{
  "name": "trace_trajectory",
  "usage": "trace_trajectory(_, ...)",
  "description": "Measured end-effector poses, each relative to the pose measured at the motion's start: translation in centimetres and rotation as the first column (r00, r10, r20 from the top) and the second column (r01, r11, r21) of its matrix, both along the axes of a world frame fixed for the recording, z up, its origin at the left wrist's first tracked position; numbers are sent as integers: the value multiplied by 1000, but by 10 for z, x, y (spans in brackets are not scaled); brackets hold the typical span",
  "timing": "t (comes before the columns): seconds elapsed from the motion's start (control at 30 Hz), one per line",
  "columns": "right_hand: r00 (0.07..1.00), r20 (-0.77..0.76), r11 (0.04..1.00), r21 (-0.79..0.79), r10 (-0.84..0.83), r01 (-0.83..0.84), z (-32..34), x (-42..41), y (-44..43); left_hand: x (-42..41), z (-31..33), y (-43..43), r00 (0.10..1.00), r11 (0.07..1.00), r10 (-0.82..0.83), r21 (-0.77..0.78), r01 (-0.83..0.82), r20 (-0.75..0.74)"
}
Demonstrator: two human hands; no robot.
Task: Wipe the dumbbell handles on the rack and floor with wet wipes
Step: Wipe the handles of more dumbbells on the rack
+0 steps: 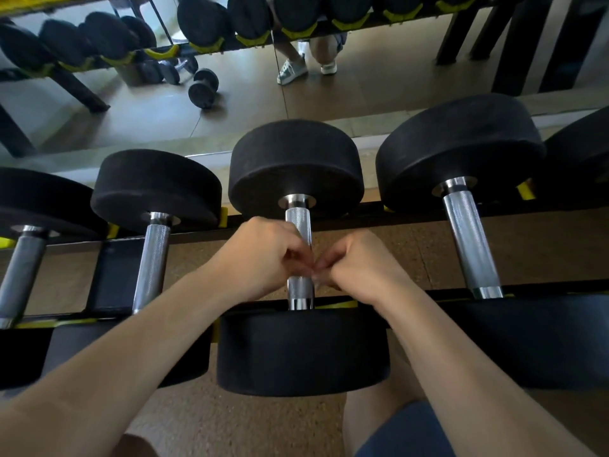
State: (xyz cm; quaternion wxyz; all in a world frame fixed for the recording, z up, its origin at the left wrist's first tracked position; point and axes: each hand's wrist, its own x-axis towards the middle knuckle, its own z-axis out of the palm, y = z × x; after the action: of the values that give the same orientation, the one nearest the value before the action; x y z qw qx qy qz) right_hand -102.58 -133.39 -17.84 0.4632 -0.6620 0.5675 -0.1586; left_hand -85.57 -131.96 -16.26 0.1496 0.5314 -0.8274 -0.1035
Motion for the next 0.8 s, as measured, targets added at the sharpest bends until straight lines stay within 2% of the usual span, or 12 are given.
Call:
trace_trajectory(0.07, 996, 72, 998, 37, -46, 43, 1, 2, 2, -1, -1, -2, 999, 993, -21, -117, 25, 32)
trace_trajectory(0.13, 957, 217, 981, 18, -191, 192, 3, 12, -8, -2, -1, -14, 996, 956, 84, -282, -81, -2)
trace_trajectory(0.17, 941, 250, 970, -14, -230, 242, 6, 17, -13, -2, -1, -17, 988, 936, 147, -317, -155, -50)
trace_trajectory(0.2, 950, 221, 968, -67, -221, 241, 10, 19, -17, -3, -1, -18, 979, 924, 180, -325, -201, -93)
trace_trajectory(0.27, 992, 77, 989, -97, -101, 109, 14, 14, -14, -2, -5, -8, 984, 947, 135, -275, -163, -118)
trace_trajectory(0.37, 998, -44, 996, 73, 49, -46, 13, 3, 6, 4, -10, 12, 991, 997, -4, -82, -7, -135)
trace_trajectory(0.43, 1000, -13, 997, 79, 4, -3, 10, 4, 6, 6, -9, 5, 993, 997, -6, -73, -3, -115)
trace_trajectory(0.53, 970, 142, 980, -11, -197, 201, 7, 17, -16, 2, -6, -14, 972, 959, 156, -208, -192, -178)
trace_trajectory(0.6, 938, 215, 949, -102, -273, 299, 8, 26, -30, -3, -5, -17, 935, 921, 256, -234, -313, -245)
trace_trajectory(0.7, 936, 238, 902, -287, -260, 323, 7, 37, -35, -5, -8, -13, 802, 877, 439, 0, -480, -405)
trace_trajectory(0.8, 981, 124, 846, -498, -149, 192, 9, 39, -29, -4, -11, -9, 608, 800, 581, 241, -550, -542)
